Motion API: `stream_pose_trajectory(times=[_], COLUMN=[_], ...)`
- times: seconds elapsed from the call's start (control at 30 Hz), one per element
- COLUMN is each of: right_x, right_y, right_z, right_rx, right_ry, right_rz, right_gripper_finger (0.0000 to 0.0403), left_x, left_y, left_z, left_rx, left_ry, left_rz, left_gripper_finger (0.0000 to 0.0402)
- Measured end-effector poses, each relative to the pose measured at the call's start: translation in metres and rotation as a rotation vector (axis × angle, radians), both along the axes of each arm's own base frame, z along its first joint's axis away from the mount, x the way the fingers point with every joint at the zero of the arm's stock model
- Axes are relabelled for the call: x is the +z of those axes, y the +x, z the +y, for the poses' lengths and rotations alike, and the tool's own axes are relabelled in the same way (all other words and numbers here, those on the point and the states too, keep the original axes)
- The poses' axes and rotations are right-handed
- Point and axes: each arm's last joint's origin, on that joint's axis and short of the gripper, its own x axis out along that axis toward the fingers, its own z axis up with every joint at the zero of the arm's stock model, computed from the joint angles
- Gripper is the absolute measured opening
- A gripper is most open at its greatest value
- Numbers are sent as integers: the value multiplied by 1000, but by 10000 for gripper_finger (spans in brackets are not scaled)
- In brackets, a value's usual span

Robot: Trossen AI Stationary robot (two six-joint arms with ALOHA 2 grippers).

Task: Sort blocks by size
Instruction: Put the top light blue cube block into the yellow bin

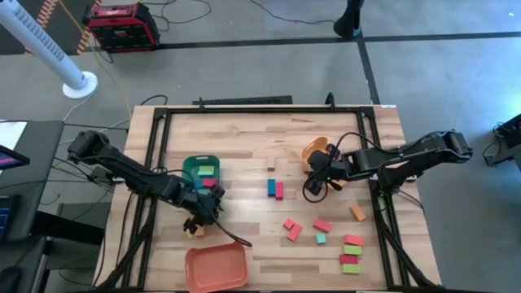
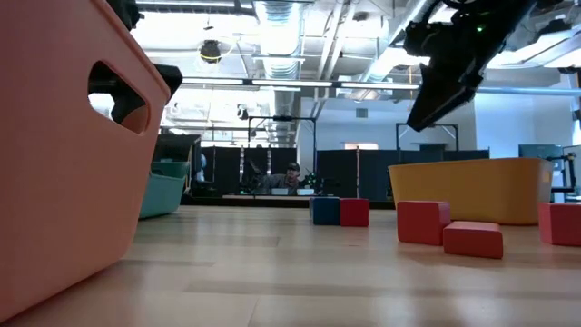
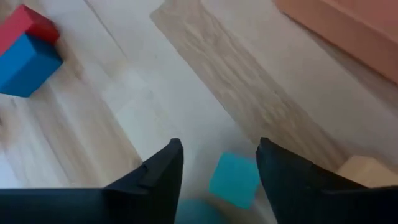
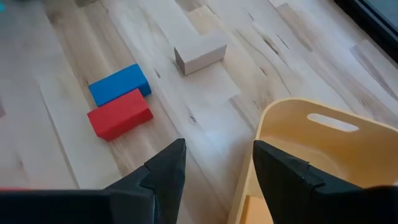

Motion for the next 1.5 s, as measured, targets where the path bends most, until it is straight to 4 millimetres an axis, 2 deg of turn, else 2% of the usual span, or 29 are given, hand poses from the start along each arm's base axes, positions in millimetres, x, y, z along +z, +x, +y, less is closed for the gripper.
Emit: stream_pose_trajectory(times=[0.2, 0.53, 0.73, 0.93, 1.5], right_x=[1, 2, 2, 2, 2], right_y=[1, 3, 3, 3, 3], right_z=[0, 0, 0, 0, 7], right_rx=[-1, -3, -2, -2, 26], right_ry=[3, 6, 5, 5, 4], right_rz=[-16, -36, -34, -34, -40], right_gripper_finger=[217, 217, 217, 217, 217], left_x=[-10, -39, -37, -30, -30], left_y=[3, 28, 38, 38, 37], left_z=[-3, -16, -20, -20, -15], left_rx=[-7, -33, -39, -31, -26], left_ry=[-17, 166, 201, 246, 292], left_rz=[94, 379, 442, 466, 483], left_gripper_finger=[210, 210, 210, 210, 210])
